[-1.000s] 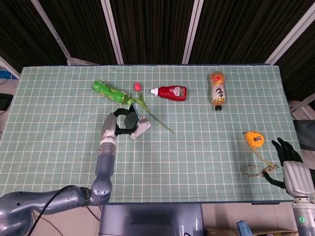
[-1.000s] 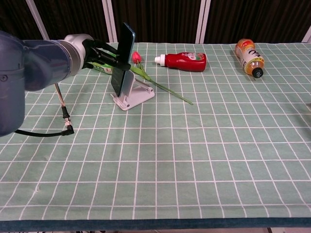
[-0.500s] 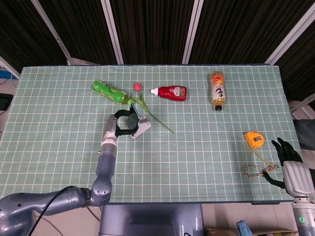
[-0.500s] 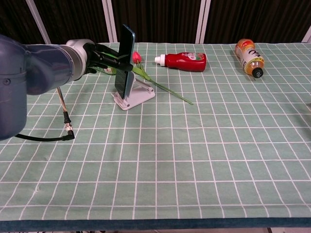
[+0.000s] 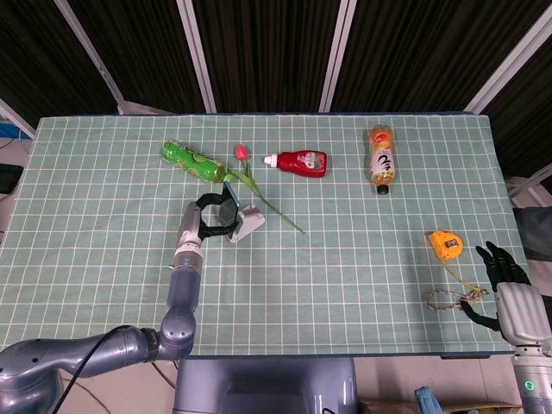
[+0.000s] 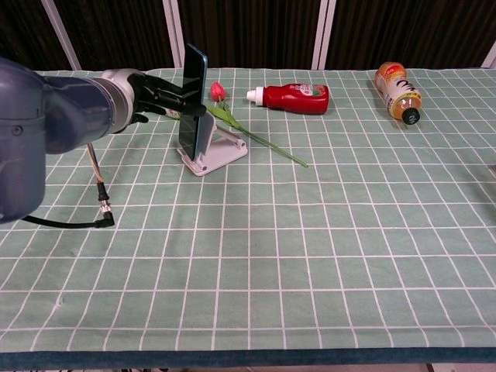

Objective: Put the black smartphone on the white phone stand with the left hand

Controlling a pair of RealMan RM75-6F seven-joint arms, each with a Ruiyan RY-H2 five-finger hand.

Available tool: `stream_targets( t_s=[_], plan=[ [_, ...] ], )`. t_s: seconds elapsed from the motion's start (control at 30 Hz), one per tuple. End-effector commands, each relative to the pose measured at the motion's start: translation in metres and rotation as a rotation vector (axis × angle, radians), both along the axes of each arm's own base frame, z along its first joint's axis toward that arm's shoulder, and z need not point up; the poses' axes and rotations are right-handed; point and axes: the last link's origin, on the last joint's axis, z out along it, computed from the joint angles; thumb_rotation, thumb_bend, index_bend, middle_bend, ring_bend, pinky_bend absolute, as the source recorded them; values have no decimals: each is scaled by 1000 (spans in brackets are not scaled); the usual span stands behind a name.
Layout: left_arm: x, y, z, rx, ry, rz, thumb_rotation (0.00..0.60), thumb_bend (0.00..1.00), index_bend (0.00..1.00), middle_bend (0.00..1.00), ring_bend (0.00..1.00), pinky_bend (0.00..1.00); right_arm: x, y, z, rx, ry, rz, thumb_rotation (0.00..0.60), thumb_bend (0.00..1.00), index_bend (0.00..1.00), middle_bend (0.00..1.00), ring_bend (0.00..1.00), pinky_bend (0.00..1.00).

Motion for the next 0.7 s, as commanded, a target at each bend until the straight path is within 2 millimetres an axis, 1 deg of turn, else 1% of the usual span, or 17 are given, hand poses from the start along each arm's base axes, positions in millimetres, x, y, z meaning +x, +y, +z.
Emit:
stream_targets(
  t_s=[0.03,0.7],
  plan=[
    [0,0,0,0,5,-4,600,297,533,574,115,17,0,0,0,0,0,0,600,322,98,46,0,187],
    [-4,-2,-8,0,20,-24,600,297,525,570,115,22,0,0,0,1,-4,1,600,322,98,47,0,187]
  ],
)
